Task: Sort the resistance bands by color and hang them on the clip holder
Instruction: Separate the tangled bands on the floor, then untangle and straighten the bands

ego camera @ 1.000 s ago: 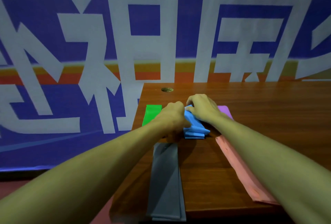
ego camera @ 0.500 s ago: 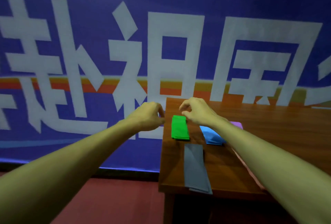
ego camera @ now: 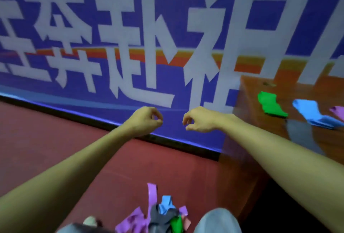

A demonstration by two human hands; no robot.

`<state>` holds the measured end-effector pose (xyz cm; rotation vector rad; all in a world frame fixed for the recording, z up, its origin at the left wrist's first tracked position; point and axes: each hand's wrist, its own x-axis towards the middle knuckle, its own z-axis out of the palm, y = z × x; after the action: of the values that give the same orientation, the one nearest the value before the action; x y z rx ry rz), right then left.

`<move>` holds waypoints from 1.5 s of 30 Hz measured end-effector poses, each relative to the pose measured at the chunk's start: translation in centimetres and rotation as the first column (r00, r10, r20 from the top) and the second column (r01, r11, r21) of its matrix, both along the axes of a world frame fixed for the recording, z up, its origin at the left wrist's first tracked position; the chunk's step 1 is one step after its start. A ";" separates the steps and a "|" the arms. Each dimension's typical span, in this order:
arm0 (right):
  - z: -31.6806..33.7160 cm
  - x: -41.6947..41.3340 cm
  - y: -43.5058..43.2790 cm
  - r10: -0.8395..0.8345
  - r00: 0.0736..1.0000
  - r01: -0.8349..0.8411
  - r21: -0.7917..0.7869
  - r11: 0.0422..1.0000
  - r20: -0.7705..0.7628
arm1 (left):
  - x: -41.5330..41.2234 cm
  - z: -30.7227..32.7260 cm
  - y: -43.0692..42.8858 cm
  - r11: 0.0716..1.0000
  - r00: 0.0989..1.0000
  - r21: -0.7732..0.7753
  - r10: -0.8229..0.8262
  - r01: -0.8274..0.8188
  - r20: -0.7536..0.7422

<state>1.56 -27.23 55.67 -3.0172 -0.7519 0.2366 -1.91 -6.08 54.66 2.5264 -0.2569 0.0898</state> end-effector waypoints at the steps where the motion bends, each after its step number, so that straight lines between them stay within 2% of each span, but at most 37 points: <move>1: -1.6 0.4 1.3 0.021 0.998 -0.022 -0.024 0.999 -0.067 | 0.1 -1.5 1.1 1.000 1.000 -0.018 0.009 -0.009 -0.008; 5: -8.6 1.9 4.9 0.071 0.959 -0.090 -0.057 0.994 -0.275 | 0.8 -8.5 4.4 0.994 0.995 -0.099 0.027 -0.037 -0.100; 11: -21.5 4.6 7.0 0.058 0.896 -0.064 0.001 0.998 -0.440 | 2.2 -21.3 6.4 0.990 0.931 -0.127 0.015 -0.066 -0.366; 17: -36.4 6.8 6.1 -0.117 0.813 0.170 0.041 0.985 -0.571 | 4.4 -35.2 6.3 0.974 0.813 -0.151 0.053 -0.171 -0.580; 21: -46.4 6.9 4.8 -0.285 0.729 0.382 0.024 0.924 -0.623 | 5.0 -43.1 4.9 0.921 0.707 -0.203 0.102 -0.334 -0.699; 24: -52.6 6.3 4.3 -0.364 0.673 0.456 -0.026 0.889 -0.644 | 4.9 -48.5 3.8 0.878 0.620 -0.213 0.114 -0.428 -0.776; 29: -60.4 5.4 4.6 -0.489 0.553 0.557 -0.136 0.819 -0.675 | 4.9 -54.1 3.3 0.914 0.560 -0.137 0.112 -0.383 -0.821; 31: -62.0 5.3 4.7 -0.526 0.528 0.607 -0.137 0.783 -0.666 | 5.1 -55.1 3.4 0.924 0.557 -0.107 0.126 -0.367 -0.821; 34: -62.8 5.6 5.0 -0.535 0.537 0.612 -0.136 0.779 -0.653 | 5.3 -55.3 3.7 0.931 0.563 -0.077 0.149 -0.357 -0.813; 39: -59.5 5.5 5.2 -0.550 0.564 0.612 -0.136 0.779 -0.616 | 5.4 -53.0 4.2 0.938 0.560 -0.093 0.118 -0.334 -0.820; 45: -50.7 5.8 6.0 -0.341 0.704 0.432 -0.006 0.902 -0.622 | 6.4 -46.1 5.0 0.974 0.642 -0.114 0.041 -0.197 -0.765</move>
<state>7.35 -21.26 4.96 -2.5992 -0.0578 1.0276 4.47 -1.11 8.53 2.1538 0.2599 -0.8567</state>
